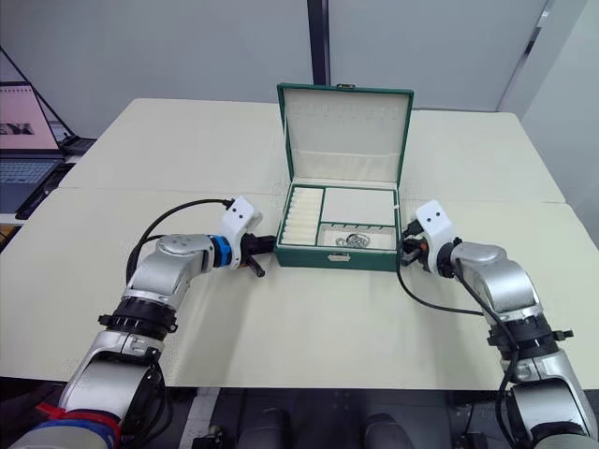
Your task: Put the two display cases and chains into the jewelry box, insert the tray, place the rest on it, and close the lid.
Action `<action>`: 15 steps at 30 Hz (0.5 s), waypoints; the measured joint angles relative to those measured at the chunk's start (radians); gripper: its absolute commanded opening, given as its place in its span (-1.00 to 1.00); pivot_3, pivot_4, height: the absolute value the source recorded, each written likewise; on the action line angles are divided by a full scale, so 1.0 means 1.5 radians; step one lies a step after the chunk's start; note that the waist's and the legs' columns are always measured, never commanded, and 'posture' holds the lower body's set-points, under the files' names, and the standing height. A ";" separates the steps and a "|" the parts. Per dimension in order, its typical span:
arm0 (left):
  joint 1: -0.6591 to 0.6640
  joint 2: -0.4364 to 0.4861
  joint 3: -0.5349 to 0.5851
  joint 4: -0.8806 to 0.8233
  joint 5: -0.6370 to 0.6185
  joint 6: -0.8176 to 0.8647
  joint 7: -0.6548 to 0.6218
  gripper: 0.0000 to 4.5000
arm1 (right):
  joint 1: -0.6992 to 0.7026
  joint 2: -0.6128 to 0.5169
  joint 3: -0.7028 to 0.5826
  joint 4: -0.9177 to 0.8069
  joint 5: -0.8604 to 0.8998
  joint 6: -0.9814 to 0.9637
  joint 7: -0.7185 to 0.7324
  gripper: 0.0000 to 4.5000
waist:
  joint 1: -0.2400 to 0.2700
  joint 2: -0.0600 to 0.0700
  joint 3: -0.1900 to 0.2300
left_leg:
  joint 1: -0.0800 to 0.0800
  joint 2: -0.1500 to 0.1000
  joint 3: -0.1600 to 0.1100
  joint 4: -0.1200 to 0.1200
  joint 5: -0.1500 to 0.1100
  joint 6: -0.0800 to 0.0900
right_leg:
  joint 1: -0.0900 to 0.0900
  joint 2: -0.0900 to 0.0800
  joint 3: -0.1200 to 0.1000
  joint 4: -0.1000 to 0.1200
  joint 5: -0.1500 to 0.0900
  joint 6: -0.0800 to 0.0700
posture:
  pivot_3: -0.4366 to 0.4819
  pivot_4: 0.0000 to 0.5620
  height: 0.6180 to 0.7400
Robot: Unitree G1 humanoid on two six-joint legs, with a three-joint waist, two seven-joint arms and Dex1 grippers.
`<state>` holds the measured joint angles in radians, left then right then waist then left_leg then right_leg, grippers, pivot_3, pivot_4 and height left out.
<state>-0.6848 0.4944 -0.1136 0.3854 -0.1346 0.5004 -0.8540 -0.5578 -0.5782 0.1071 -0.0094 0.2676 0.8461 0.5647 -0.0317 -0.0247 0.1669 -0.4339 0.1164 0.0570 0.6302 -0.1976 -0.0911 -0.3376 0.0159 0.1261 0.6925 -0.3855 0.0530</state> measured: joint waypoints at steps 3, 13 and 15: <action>0.024 0.005 0.004 -0.050 -0.001 0.034 0.000 -1.00 | 0.021 0.004 -0.006 -0.043 -0.001 0.027 -0.004 -0.98 | 0.001 0.000 0.000 | 0.000 0.000 0.000 0.000 0.000 0.000 | 0.000 0.000 0.000 0.000 0.000 0.000 | -0.05 -0.47 1.00; 0.116 0.033 0.021 -0.212 -0.014 0.131 0.000 -1.00 | 0.100 0.023 -0.036 -0.183 0.000 0.112 -0.028 -0.98 | 0.001 0.000 0.000 | 0.000 0.000 0.000 0.000 0.000 0.000 | 0.000 0.000 0.000 0.000 0.000 0.000 | -0.05 -0.47 1.00; 0.131 0.036 0.027 -0.239 -0.016 0.151 0.000 -1.00 | 0.111 0.028 -0.038 -0.206 0.000 0.129 -0.031 -0.98 | 0.001 0.000 0.000 | 0.000 0.000 0.000 0.000 0.000 0.000 | 0.000 0.000 0.000 0.000 0.000 0.000 | -0.05 -0.47 1.00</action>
<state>-0.4884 0.5485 -0.0738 0.0276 -0.1584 0.7269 -0.8547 -0.3911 -0.5360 0.0494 -0.3182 0.2683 1.0398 0.5183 -0.0304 -0.0246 0.1668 -0.4338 0.1163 0.0566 0.6298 -0.1976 -0.0912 -0.3372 0.0159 0.1263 0.6930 -0.3855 0.0530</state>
